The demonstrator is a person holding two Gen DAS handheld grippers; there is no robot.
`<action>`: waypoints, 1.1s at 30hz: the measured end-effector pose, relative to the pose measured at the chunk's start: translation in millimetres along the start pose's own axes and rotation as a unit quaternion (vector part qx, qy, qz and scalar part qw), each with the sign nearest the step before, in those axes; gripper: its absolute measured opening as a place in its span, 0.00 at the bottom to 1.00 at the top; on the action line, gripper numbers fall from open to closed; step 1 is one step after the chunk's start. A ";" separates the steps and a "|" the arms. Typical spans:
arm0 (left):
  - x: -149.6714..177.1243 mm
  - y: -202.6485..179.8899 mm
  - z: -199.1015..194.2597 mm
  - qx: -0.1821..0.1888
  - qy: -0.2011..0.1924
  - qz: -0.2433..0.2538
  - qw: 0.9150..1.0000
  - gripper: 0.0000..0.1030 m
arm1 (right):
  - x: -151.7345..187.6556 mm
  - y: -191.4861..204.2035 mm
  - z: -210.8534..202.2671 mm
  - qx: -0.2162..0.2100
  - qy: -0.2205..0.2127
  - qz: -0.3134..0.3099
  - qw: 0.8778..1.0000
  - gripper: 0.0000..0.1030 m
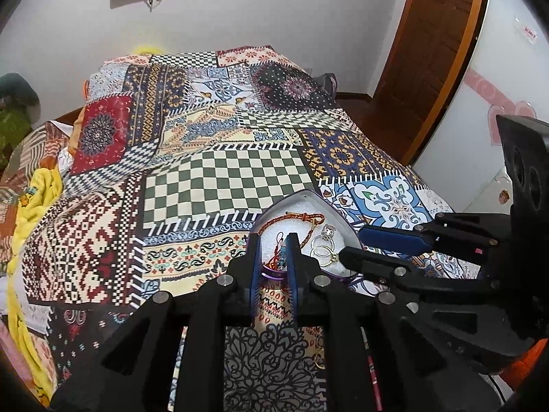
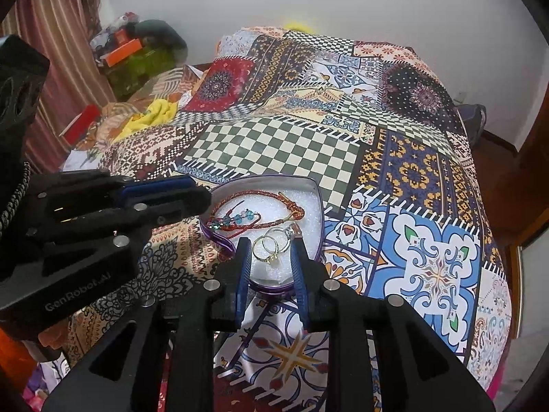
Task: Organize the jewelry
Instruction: 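Withdraw both tools from the tin toward the last ring on the quilt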
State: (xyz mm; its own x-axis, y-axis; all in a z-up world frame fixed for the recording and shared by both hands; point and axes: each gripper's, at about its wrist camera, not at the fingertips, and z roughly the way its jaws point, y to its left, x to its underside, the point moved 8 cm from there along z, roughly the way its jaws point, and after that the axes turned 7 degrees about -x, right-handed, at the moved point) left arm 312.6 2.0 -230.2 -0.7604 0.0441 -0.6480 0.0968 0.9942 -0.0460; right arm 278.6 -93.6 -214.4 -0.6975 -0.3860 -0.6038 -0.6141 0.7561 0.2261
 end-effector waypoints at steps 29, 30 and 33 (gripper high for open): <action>61.0 36.6 -60.1 -0.032 0.017 -0.017 0.999 0.28 | 16.2 35.6 -52.1 0.015 -0.027 -0.004 1.000 0.21; 67.2 37.0 -57.6 -0.030 0.024 -0.017 0.999 0.28 | 20.2 36.0 -50.6 0.014 -0.023 -0.002 1.000 0.21; 81.3 36.9 -51.9 -0.024 0.039 -0.020 0.999 0.28 | 29.3 35.4 -42.6 0.011 -0.009 0.006 1.000 0.27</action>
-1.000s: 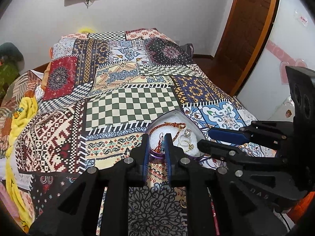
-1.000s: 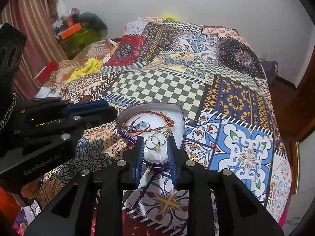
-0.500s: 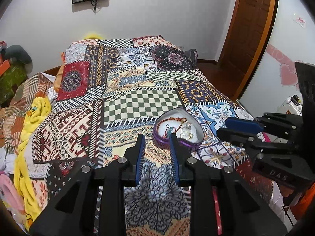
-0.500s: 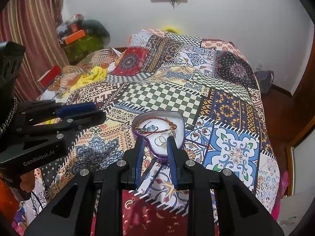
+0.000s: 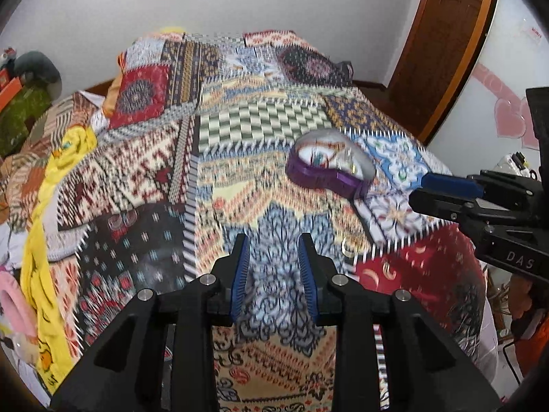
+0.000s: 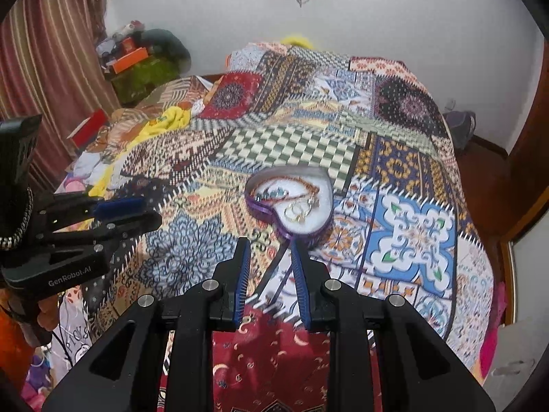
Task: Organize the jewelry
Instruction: 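Withdraw both tools from the tin toward the last ring on the quilt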
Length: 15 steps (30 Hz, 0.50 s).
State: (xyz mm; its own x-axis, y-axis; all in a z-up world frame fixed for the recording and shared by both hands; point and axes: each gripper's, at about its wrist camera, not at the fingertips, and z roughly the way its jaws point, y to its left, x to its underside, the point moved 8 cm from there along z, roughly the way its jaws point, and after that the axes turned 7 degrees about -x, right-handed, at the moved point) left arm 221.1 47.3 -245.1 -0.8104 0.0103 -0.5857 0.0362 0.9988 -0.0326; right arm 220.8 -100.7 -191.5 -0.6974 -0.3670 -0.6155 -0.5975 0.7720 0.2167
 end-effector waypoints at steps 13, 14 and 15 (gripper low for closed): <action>44.3 -0.3 28.3 0.018 0.052 0.000 0.999 0.28 | 34.1 5.1 27.6 -0.002 0.044 0.003 0.999 0.36; 45.5 0.7 30.2 0.021 0.053 -0.004 0.998 0.28 | 36.1 5.7 30.3 -0.002 0.049 0.001 0.999 0.36; 46.4 1.3 31.8 0.024 0.054 -0.007 0.998 0.28 | 37.2 6.3 32.0 -0.004 0.052 0.000 0.999 0.36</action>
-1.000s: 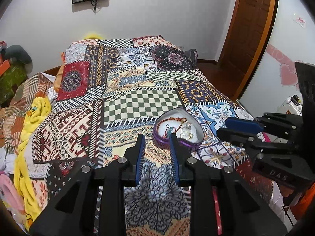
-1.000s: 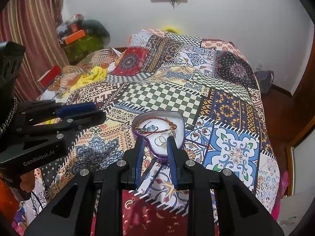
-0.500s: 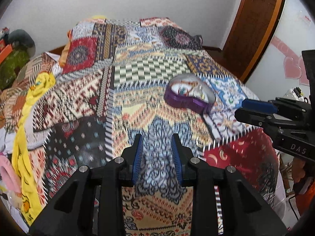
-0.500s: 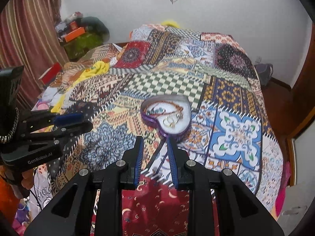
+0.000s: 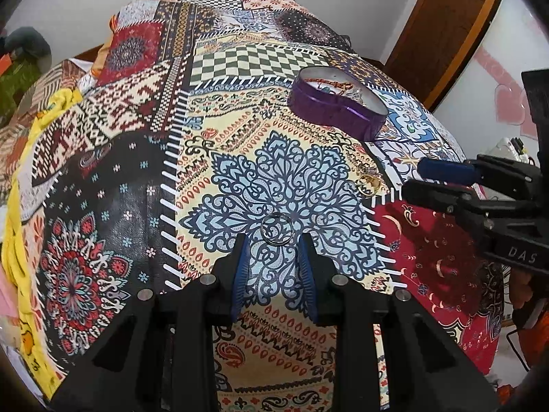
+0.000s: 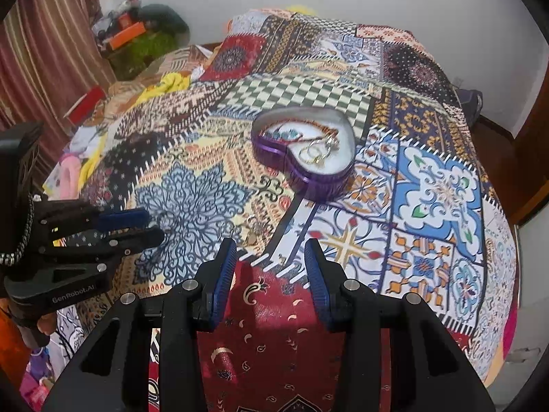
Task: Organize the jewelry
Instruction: 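Withdraw both tools from the tin toward the last ring on the quilt, then close the left tool on the ring lying on the quilt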
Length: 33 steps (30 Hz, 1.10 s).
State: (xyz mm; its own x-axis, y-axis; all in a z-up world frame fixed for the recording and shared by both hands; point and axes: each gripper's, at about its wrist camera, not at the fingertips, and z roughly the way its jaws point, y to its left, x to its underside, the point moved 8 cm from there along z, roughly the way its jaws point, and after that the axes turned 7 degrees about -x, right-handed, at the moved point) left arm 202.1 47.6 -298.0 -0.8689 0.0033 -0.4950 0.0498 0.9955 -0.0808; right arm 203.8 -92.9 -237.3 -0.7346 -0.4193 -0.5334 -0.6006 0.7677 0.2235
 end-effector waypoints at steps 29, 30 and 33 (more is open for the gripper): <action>-11.6 -2.5 14.2 0.028 -0.029 -0.010 0.999 0.20 | -13.4 6.2 36.8 -0.004 0.044 -0.071 0.996 0.10; -11.6 -2.3 13.9 0.028 -0.029 -0.011 0.999 0.20 | -13.0 6.6 37.0 -0.002 0.043 -0.073 0.996 0.10; -12.4 -2.7 12.9 0.026 -0.029 -0.011 0.999 0.20 | -12.8 6.0 35.7 -0.002 0.042 -0.072 0.997 0.09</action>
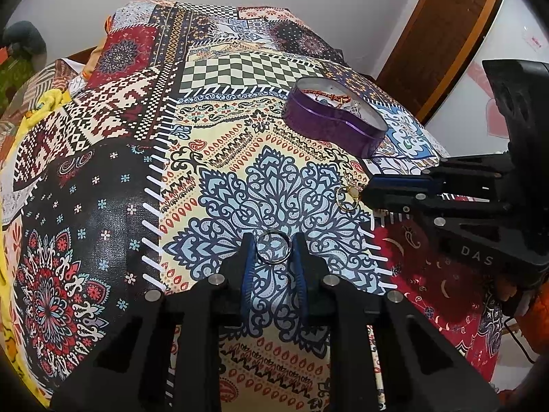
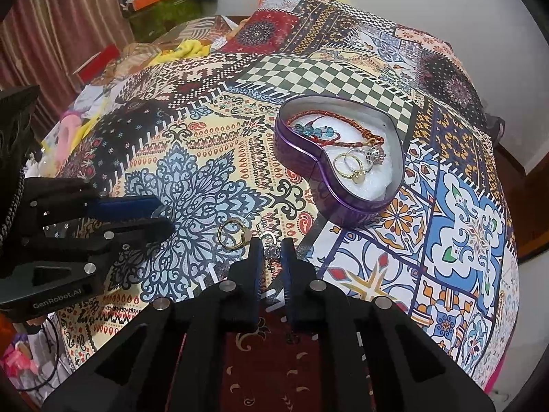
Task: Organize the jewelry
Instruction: 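Close the left tool on the ring lying on the quilt, then carry the ring in the left tool over the purple heart tin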
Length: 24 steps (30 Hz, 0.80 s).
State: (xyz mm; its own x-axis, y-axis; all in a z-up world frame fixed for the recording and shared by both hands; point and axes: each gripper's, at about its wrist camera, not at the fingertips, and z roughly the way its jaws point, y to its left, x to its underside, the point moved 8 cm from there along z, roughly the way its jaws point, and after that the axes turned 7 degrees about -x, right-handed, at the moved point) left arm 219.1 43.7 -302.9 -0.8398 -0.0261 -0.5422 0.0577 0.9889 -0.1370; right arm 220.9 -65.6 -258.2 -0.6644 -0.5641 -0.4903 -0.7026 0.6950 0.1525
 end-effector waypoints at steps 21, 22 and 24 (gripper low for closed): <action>-35.0 -20.0 -43.5 -0.007 -0.052 0.005 0.999 0.20 | -14.5 -17.5 -60.0 0.006 -0.085 0.044 0.995 0.09; -37.2 -21.8 -45.3 -0.008 -0.055 0.006 0.998 0.20 | -14.7 -18.2 -62.7 0.006 -0.089 0.044 0.995 0.09; -44.3 -27.0 -51.2 -0.008 -0.064 0.011 0.998 0.20 | -15.6 -20.6 -69.2 0.011 -0.099 0.046 0.994 0.09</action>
State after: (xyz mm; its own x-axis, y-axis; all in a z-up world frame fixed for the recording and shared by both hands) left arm 227.1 25.6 -232.7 -0.7625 -0.0208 -0.6466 0.0665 0.9917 -0.1103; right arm 228.1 -102.0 -194.3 -0.6614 -0.4005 -0.6342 -0.6337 0.7507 0.1869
